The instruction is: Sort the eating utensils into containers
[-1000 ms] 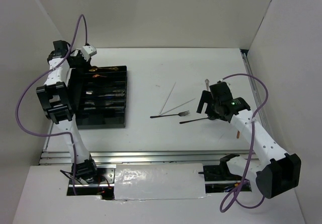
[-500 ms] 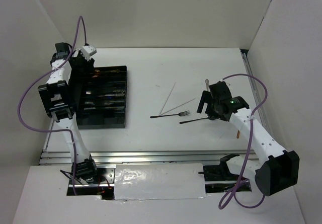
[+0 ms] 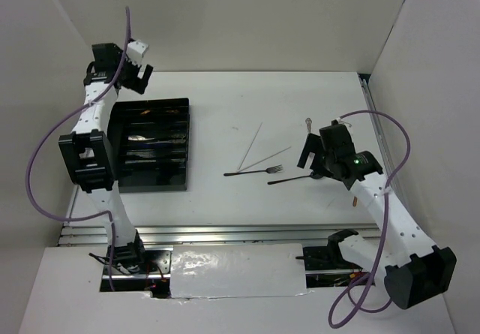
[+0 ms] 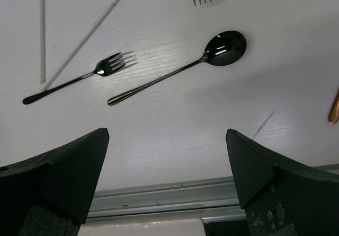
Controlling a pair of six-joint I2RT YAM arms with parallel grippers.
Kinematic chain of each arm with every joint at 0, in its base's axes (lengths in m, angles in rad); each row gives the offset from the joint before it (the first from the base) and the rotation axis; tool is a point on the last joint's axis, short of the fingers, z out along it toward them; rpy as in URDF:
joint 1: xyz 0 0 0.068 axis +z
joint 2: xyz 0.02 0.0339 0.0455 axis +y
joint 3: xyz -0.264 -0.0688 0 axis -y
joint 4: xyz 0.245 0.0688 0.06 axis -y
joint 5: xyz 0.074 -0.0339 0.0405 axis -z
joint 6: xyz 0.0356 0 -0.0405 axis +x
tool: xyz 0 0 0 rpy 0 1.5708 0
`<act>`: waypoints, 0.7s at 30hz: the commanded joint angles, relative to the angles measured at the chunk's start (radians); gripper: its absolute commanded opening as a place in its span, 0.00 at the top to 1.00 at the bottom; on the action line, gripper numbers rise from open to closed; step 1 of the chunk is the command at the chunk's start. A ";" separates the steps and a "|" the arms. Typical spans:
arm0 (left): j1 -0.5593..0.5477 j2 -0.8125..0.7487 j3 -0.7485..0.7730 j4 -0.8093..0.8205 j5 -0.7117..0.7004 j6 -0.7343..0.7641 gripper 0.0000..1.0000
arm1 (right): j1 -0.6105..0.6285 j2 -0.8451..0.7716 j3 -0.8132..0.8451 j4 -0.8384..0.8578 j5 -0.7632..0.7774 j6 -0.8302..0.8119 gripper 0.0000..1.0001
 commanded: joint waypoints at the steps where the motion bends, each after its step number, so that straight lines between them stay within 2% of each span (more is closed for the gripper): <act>1: -0.084 -0.126 0.017 0.087 -0.200 -0.269 0.01 | -0.007 -0.073 0.011 0.009 -0.004 0.004 0.00; 3: -0.090 -0.116 0.040 0.035 -0.197 -0.429 0.01 | -0.007 -0.113 -0.014 0.058 -0.031 0.015 0.00; 6: -0.109 -0.067 0.150 -0.133 -0.132 -0.519 0.01 | -0.018 -0.119 -0.038 0.098 -0.053 0.068 0.00; 7: -0.138 -0.071 0.123 -0.144 -0.151 -0.586 0.01 | -0.032 -0.113 -0.039 0.101 -0.056 0.085 0.00; 11: -0.253 -0.189 -0.075 -0.091 -0.232 -0.656 0.01 | -0.105 -0.028 -0.037 0.135 -0.083 0.076 0.02; 14: -0.354 -0.220 -0.078 -0.213 -0.339 -0.740 0.01 | -0.176 0.069 -0.014 0.169 -0.152 0.038 0.02; 17: -0.434 -0.220 -0.052 -0.344 -0.318 -0.803 0.01 | -0.193 0.123 -0.009 0.199 -0.252 0.018 0.03; 20: -0.561 -0.309 -0.172 -0.294 -0.301 -0.847 0.01 | -0.190 0.140 -0.057 0.268 -0.352 -0.002 0.08; 21: -0.619 -0.329 -0.234 -0.278 -0.362 -0.881 0.01 | -0.187 0.147 -0.066 0.281 -0.369 -0.005 0.09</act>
